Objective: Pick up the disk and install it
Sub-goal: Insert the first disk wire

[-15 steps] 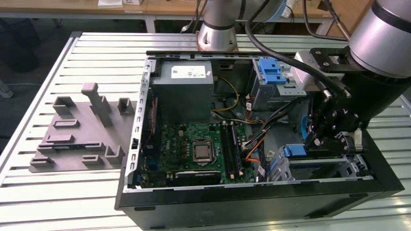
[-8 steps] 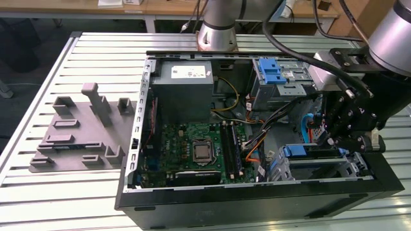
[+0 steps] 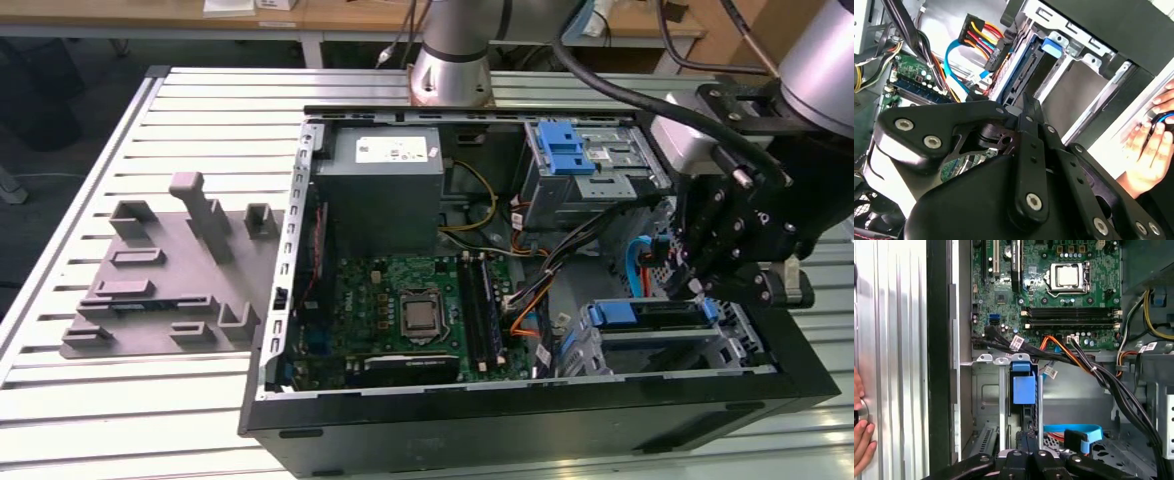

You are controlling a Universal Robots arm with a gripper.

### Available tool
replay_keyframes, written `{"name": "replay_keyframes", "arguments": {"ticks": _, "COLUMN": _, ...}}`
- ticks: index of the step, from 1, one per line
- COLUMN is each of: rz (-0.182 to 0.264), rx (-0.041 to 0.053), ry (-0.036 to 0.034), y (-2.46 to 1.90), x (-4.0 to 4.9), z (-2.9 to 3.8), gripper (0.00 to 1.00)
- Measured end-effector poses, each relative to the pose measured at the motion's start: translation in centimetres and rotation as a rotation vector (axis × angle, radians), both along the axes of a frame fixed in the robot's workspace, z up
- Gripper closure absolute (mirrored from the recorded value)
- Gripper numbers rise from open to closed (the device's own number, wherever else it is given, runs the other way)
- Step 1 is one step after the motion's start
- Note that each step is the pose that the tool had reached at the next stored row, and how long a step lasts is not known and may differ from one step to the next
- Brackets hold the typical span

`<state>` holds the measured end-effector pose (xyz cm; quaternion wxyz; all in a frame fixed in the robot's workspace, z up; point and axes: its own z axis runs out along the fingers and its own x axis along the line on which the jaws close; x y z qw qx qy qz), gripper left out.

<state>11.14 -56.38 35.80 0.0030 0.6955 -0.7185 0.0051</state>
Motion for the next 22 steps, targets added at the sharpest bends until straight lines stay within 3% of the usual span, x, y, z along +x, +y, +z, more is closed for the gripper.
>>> {"name": "replay_keyframes", "arguments": {"ticks": 7, "rz": 0.000, "rx": 0.0004, "ry": 0.0000, "y": 0.26, "x": 1.60, "z": 0.02, "gripper": 0.89}}
{"name": "replay_keyframes", "arguments": {"ticks": 10, "rz": 0.000, "rx": 0.0004, "ry": -0.0011, "y": 0.36, "x": 1.70, "z": 0.14, "gripper": 0.89}}
{"name": "replay_keyframes", "arguments": {"ticks": 14, "rz": 0.000, "rx": 0.0006, "ry": -0.0117, "y": 0.60, "x": 1.69, "z": 0.64, "gripper": 0.89}}
{"name": "replay_keyframes", "arguments": {"ticks": 17, "rz": 0.000, "rx": 0.0003, "ry": -0.0217, "y": 1.04, "x": 1.70, "z": 0.77, "gripper": 0.89}}
{"name": "replay_keyframes", "arguments": {"ticks": 22, "rz": 0.000, "rx": -0.0049, "ry": -0.0264, "y": 1.83, "x": 1.68, "z": 0.80, "gripper": 0.89}}
